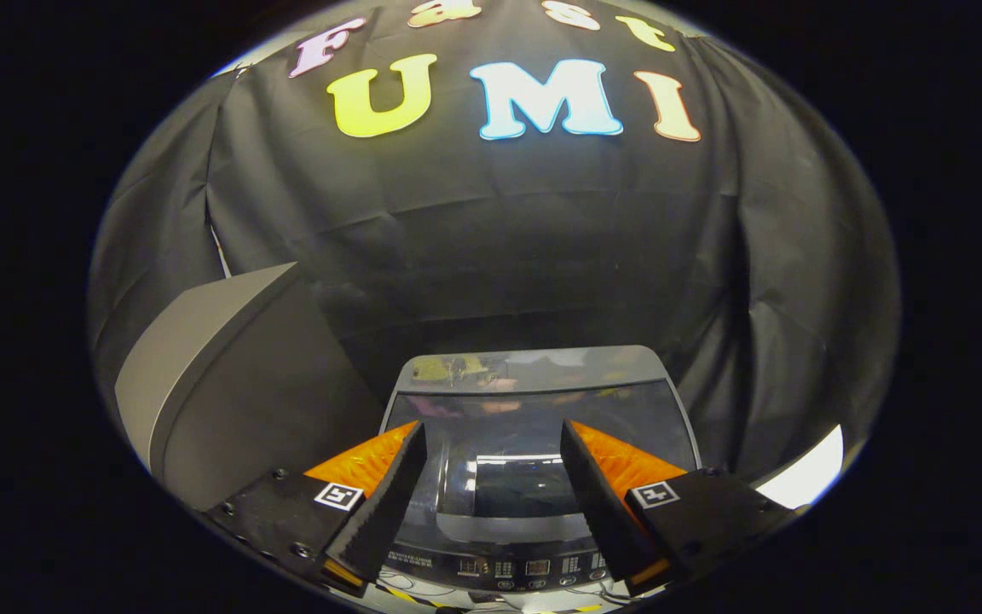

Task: Put the clothes into the washing machine and then close the washing machine lid.

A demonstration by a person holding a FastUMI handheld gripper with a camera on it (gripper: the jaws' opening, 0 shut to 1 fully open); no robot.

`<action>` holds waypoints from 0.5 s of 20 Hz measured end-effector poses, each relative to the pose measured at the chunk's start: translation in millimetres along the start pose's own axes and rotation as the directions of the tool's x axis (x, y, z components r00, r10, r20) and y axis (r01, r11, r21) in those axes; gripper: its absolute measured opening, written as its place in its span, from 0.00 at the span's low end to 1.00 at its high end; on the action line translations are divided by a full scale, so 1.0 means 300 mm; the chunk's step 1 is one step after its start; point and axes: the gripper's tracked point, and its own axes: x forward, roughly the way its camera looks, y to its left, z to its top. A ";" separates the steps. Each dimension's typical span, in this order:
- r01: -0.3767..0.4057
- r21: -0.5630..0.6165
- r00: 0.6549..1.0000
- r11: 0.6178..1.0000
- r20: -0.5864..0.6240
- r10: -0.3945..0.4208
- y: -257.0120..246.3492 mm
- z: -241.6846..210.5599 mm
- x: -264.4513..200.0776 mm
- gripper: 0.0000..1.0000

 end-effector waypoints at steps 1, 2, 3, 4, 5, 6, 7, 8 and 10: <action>0.003 -0.002 1.000 1.000 0.030 -0.002 0.010 -0.001 -0.049 0.98; 0.002 0.000 0.998 1.000 0.059 -0.002 0.025 0.001 -0.097 0.98; -0.002 0.002 0.996 1.000 0.094 0.001 0.047 0.003 -0.153 0.98; 0.002 0.002 0.992 1.000 0.129 -0.002 0.063 -0.001 -0.208 0.98; 0.015 0.003 0.986 1.000 0.168 -0.015 0.079 -0.007 -0.267 0.98; 0.018 0.014 0.978 1.000 0.205 -0.021 0.100 -0.016 -0.324 0.98; 0.012 0.023 0.971 1.000 0.237 -0.017 0.134 -0.026 -0.381 0.98; 0.015 0.030 0.964 0.999 0.264 -0.022 0.163 -0.041 -0.439 0.98; -0.001 0.049 0.949 0.999 0.314 -0.015 0.226 -0.069 -0.554 0.98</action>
